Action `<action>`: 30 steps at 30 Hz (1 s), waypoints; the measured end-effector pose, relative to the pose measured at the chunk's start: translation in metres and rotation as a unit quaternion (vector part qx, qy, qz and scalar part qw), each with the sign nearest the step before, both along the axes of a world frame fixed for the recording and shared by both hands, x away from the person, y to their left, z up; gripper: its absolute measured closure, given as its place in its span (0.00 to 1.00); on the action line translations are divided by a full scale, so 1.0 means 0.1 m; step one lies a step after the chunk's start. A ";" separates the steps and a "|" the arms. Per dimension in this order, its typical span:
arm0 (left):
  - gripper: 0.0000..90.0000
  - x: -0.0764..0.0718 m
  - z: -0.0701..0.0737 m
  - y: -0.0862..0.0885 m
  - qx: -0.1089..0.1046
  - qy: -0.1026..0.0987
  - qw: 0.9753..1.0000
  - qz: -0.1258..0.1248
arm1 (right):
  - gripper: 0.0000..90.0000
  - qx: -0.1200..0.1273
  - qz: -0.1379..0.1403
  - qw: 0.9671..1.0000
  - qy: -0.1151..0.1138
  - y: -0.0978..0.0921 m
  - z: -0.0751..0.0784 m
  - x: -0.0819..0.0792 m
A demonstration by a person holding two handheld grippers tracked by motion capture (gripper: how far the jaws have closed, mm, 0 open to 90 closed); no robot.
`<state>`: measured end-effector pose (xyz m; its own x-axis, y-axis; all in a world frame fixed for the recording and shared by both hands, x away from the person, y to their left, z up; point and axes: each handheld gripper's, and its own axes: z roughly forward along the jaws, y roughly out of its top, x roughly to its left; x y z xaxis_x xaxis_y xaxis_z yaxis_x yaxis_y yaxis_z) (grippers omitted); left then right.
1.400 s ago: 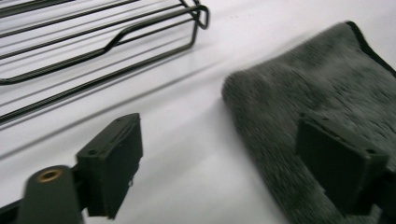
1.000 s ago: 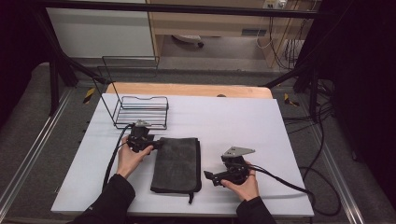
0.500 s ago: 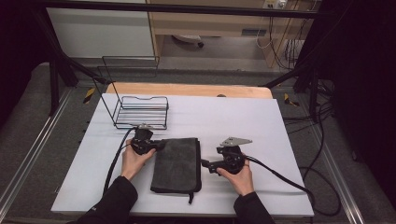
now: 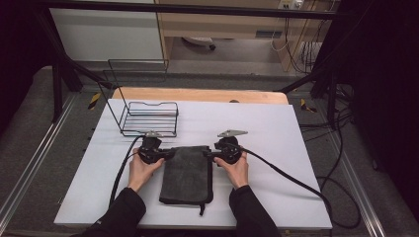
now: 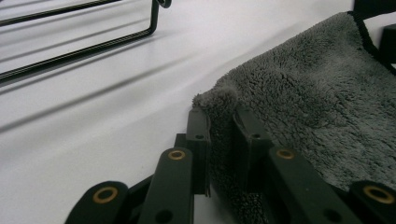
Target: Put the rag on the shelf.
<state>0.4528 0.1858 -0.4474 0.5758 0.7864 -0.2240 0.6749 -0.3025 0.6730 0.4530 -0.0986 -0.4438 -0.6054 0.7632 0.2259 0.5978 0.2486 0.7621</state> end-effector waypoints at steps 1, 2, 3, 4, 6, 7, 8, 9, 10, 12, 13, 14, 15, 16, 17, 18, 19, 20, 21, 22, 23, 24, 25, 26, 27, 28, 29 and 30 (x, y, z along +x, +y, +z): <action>0.86 0.00 0.00 0.00 0.002 -0.002 1.000 0.000 | 0.48 -0.004 -0.001 1.000 0.005 0.03 -0.03 0.04; 0.86 -0.01 0.00 -0.01 0.004 -0.004 1.000 0.001 | 0.50 -0.007 -0.001 1.000 0.007 0.05 -0.05 0.05; 0.86 -0.02 0.00 -0.02 0.007 -0.008 1.000 -0.001 | 0.50 -0.007 -0.001 1.000 0.007 0.05 -0.05 0.05; 0.86 -0.02 0.00 -0.02 0.009 -0.010 1.000 -0.001 | 0.53 -0.009 -0.002 1.000 0.013 0.06 -0.07 0.06; 0.86 -0.02 0.00 -0.02 0.008 -0.009 1.000 -0.002 | 0.54 -0.009 -0.001 1.000 0.017 0.06 -0.09 0.07; 0.86 -0.02 0.00 -0.02 0.007 -0.010 1.000 -0.002 | 0.56 -0.010 0.000 1.000 0.023 0.06 -0.09 0.07; 0.86 -0.02 0.00 -0.02 0.007 -0.010 1.000 -0.003 | 0.56 -0.010 0.000 1.000 0.023 0.06 -0.09 0.07; 0.86 -0.02 0.00 -0.02 0.007 -0.010 1.000 -0.003 | 0.57 -0.009 0.000 1.000 0.027 0.06 -0.10 0.07; 0.86 -0.02 0.00 -0.02 0.007 -0.011 1.000 -0.004 | 0.60 -0.005 0.002 0.999 0.039 0.06 -0.10 0.07; 0.86 -0.02 0.00 -0.02 0.010 -0.013 1.000 -0.004 | 0.62 -0.003 0.004 0.999 0.044 0.06 -0.10 0.07; 0.86 -0.02 0.00 -0.02 0.009 -0.013 1.000 -0.004 | 0.62 -0.003 0.004 0.999 0.044 0.06 -0.10 0.07; 0.86 -0.02 0.00 -0.02 0.008 -0.012 1.000 -0.004 | 0.63 -0.002 0.006 0.999 0.047 0.06 -0.10 0.07; 0.86 -0.02 0.00 -0.02 0.007 -0.012 1.000 -0.005 | 0.63 -0.002 0.008 0.999 0.048 0.06 -0.10 0.07; 0.86 -0.01 0.00 -0.01 0.006 -0.011 1.000 -0.006 | 0.64 -0.001 0.009 0.999 0.049 0.06 -0.10 0.07; 0.86 -0.01 0.00 -0.01 0.006 -0.011 1.000 -0.007 | 0.67 0.002 0.011 0.998 0.056 0.06 -0.10 0.07; 0.86 -0.01 0.00 -0.01 0.005 -0.011 1.000 -0.007 | 0.67 0.002 0.011 0.998 0.056 0.06 -0.10 0.07; 0.86 -0.01 0.00 -0.01 0.005 -0.011 1.000 -0.008 | 0.72 0.006 0.011 0.998 0.062 0.06 -0.10 0.07; 0.86 -0.01 0.00 -0.01 0.005 -0.011 1.000 -0.008 | 0.72 0.006 0.011 0.998 0.062 0.06 -0.10 0.07; 0.86 -0.01 0.00 -0.01 0.004 -0.010 1.000 -0.009 | 0.77 0.014 0.008 0.997 0.073 0.07 -0.10 0.07; 0.86 -0.01 0.00 -0.01 0.004 -0.010 1.000 -0.009 | 0.77 0.014 0.008 0.997 0.073 0.07 -0.10 0.07; 0.86 -0.01 0.00 -0.01 0.004 -0.010 1.000 -0.009 | 0.79 0.017 0.009 0.997 0.079 0.07 -0.10 0.07; 0.86 -0.01 0.00 -0.01 0.004 -0.010 1.000 -0.008 | 0.81 0.020 0.010 0.996 0.083 0.07 -0.10 0.08; 0.86 -0.01 0.00 -0.01 0.004 -0.010 1.000 -0.009 | 0.84 0.025 0.009 0.995 0.093 0.06 -0.10 0.09; 0.86 -0.01 0.00 0.00 0.004 -0.011 1.000 -0.010 | 0.84 0.025 0.009 0.995 0.093 0.06 -0.10 0.09; 0.86 0.00 -0.01 0.00 0.002 -0.010 1.000 -0.010 | 0.85 0.027 0.009 0.995 0.097 0.06 -0.09 0.10; 0.86 0.00 0.00 0.01 0.001 -0.009 1.000 -0.012 | 0.85 0.027 0.009 0.995 0.097 0.06 -0.09 0.10; 0.86 0.00 -0.01 0.02 -0.002 -0.007 1.000 -0.012 | 0.86 0.028 0.008 0.995 0.097 0.06 -0.09 0.10; 0.87 0.01 -0.01 0.03 -0.007 -0.004 1.000 -0.013 | 0.86 0.028 0.008 0.995 0.097 0.06 -0.08 0.10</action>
